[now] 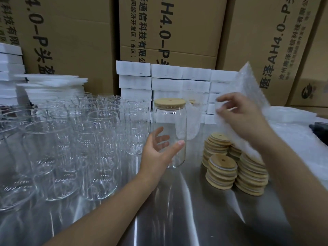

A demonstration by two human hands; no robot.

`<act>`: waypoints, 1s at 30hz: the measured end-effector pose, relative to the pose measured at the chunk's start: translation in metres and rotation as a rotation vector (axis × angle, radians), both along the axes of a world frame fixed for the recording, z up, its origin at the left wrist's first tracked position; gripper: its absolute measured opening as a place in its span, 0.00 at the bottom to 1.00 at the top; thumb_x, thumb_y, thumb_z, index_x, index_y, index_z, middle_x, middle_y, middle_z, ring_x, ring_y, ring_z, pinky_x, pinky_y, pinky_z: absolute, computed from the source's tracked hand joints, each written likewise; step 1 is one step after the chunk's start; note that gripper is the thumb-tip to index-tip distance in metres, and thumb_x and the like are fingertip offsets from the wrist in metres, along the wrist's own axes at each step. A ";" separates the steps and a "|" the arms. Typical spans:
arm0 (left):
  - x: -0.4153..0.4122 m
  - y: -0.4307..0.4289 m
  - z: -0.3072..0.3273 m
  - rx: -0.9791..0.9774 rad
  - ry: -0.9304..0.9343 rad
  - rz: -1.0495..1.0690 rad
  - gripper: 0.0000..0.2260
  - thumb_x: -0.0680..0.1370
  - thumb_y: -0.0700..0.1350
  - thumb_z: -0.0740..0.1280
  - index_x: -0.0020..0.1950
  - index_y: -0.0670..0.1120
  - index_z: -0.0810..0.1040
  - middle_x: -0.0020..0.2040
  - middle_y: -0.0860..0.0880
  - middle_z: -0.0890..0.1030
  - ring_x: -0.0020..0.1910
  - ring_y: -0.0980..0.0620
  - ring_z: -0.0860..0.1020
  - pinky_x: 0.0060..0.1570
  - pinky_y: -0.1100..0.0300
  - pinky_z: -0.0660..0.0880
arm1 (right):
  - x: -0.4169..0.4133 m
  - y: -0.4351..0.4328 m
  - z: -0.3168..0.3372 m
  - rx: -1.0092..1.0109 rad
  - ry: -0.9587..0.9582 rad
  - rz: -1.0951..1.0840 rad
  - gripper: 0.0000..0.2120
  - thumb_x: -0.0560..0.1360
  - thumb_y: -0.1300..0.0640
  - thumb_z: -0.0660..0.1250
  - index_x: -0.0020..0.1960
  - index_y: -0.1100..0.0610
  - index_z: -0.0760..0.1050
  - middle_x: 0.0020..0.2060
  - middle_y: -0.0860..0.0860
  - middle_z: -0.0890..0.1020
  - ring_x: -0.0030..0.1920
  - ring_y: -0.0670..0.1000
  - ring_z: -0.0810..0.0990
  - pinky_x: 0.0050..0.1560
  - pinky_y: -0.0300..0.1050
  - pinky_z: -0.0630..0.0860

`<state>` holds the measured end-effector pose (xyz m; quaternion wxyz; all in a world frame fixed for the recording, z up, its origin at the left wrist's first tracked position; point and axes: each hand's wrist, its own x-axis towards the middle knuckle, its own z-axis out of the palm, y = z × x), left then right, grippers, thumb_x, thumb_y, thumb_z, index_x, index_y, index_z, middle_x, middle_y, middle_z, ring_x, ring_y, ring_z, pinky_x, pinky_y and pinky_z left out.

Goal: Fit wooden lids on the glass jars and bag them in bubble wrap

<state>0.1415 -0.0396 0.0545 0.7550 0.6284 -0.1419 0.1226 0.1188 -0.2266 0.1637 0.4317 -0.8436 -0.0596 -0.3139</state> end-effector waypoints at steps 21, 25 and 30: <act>-0.005 0.006 0.016 -0.045 -0.117 0.323 0.40 0.59 0.63 0.74 0.69 0.55 0.68 0.58 0.58 0.77 0.56 0.62 0.76 0.58 0.46 0.78 | 0.014 0.052 -0.079 -0.607 0.470 0.293 0.18 0.68 0.42 0.72 0.57 0.42 0.77 0.47 0.37 0.78 0.44 0.38 0.76 0.42 0.34 0.71; -0.005 0.007 0.014 -0.032 -0.110 0.321 0.43 0.57 0.67 0.72 0.70 0.56 0.67 0.58 0.59 0.76 0.56 0.62 0.76 0.58 0.46 0.78 | 0.017 0.051 -0.088 -0.761 0.505 0.320 0.18 0.68 0.42 0.72 0.55 0.44 0.75 0.48 0.39 0.76 0.45 0.41 0.73 0.41 0.35 0.68; -0.004 0.006 0.013 -0.042 -0.091 0.303 0.40 0.57 0.66 0.73 0.67 0.58 0.67 0.58 0.58 0.76 0.57 0.61 0.76 0.57 0.44 0.78 | 0.023 0.050 -0.091 -0.639 0.425 0.265 0.04 0.75 0.50 0.65 0.43 0.47 0.77 0.39 0.41 0.79 0.43 0.44 0.78 0.38 0.34 0.71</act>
